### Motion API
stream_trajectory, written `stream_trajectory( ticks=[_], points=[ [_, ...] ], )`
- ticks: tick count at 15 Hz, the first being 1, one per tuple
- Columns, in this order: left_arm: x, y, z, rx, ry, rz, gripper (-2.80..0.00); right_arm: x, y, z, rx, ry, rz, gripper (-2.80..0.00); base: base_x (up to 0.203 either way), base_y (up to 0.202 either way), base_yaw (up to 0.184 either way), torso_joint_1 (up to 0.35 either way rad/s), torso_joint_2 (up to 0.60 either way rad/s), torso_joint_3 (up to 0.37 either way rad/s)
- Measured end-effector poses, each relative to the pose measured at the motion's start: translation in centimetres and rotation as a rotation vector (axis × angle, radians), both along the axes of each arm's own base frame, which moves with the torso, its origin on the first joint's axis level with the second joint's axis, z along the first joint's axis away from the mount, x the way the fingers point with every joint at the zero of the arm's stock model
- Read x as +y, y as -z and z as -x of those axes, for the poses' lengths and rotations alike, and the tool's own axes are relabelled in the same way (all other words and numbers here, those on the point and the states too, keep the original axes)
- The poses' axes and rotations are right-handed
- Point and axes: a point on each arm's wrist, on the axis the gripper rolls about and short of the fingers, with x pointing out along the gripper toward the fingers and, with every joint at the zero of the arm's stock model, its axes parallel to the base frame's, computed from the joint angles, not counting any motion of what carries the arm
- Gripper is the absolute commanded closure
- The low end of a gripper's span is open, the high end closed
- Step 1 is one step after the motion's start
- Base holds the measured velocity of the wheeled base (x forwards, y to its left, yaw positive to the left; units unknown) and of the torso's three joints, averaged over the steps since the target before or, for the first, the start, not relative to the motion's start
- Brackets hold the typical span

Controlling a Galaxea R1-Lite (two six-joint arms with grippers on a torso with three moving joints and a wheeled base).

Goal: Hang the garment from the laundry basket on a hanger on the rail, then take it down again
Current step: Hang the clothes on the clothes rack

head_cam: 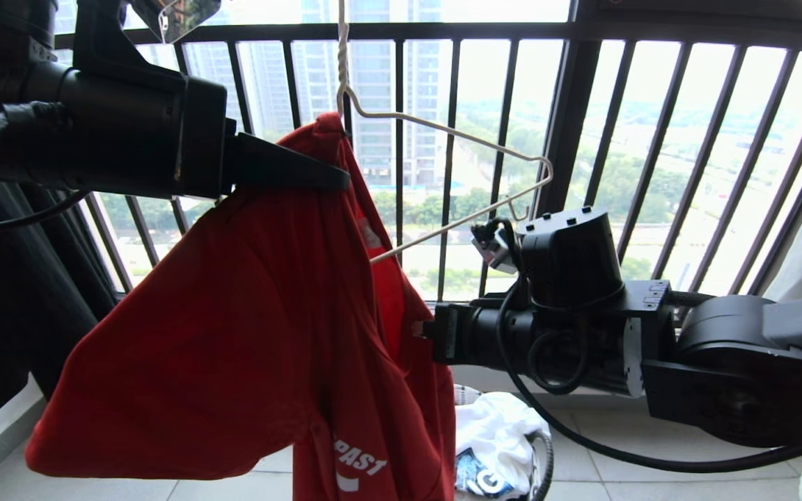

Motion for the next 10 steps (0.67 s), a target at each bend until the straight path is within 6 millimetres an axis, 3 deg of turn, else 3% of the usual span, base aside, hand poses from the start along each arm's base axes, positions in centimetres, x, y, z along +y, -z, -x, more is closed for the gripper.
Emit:
stream_trajectory(
  ticks=[10],
  points=[
    [-0.3, 0.3, -0.1, 0.008, 0.011, -0.005, 0.0, -0.9, -1.1, 0.1, 0.0, 0.039, 0.068, 0.0, 0.0, 0.0, 0.0, 0.0, 0.0, 0.0]
  ],
)
